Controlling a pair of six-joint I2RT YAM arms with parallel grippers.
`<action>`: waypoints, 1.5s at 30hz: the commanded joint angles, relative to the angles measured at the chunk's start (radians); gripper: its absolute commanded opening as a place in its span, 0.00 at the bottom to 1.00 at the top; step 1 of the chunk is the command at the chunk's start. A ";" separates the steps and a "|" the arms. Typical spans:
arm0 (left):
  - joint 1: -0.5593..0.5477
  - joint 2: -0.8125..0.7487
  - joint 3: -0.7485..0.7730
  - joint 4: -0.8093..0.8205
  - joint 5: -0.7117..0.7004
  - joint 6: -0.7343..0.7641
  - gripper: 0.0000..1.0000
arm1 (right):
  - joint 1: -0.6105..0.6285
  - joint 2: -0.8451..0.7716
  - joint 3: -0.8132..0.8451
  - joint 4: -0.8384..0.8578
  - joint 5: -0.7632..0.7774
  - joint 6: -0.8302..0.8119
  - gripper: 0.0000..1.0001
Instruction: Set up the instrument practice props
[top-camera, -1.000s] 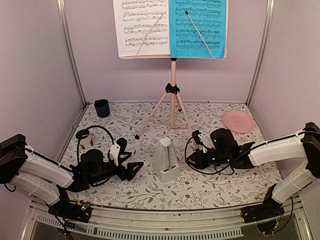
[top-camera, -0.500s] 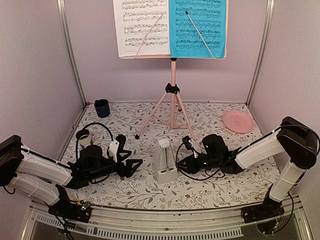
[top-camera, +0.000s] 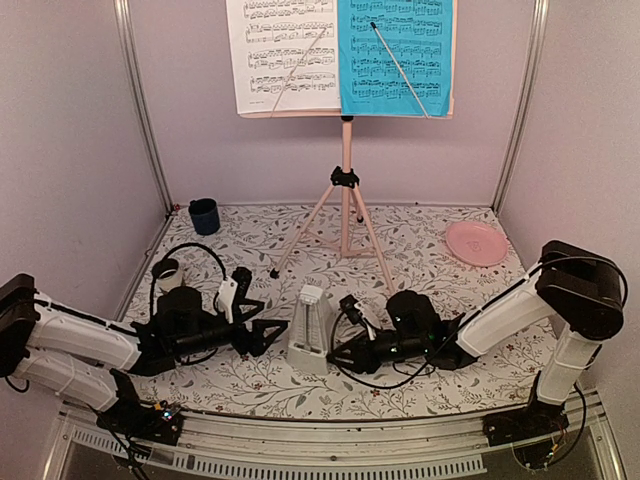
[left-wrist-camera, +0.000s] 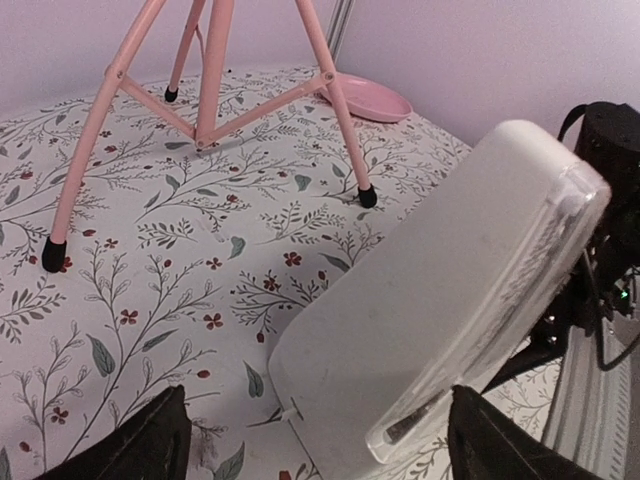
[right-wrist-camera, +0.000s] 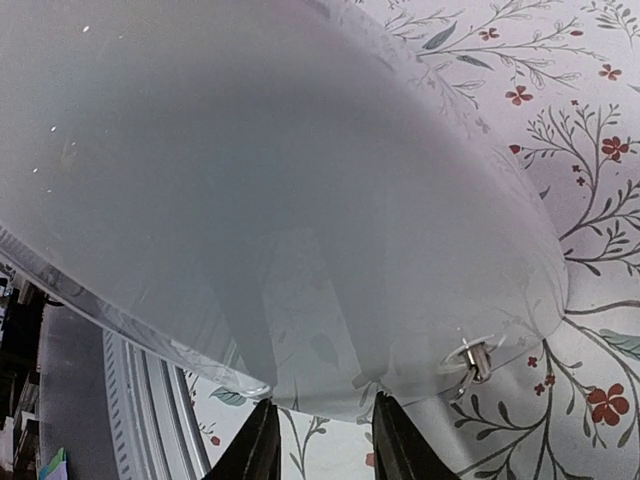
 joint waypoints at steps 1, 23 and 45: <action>0.012 -0.051 0.006 -0.020 0.050 0.007 0.91 | -0.001 -0.075 -0.039 0.037 0.021 -0.034 0.39; -0.291 0.014 0.100 0.020 -0.375 -0.016 0.99 | -0.152 -0.097 -0.126 0.103 -0.122 -0.157 0.54; -0.358 0.412 0.481 -0.342 -0.710 -0.211 0.76 | -0.158 -0.203 -0.193 0.125 -0.021 -0.084 0.71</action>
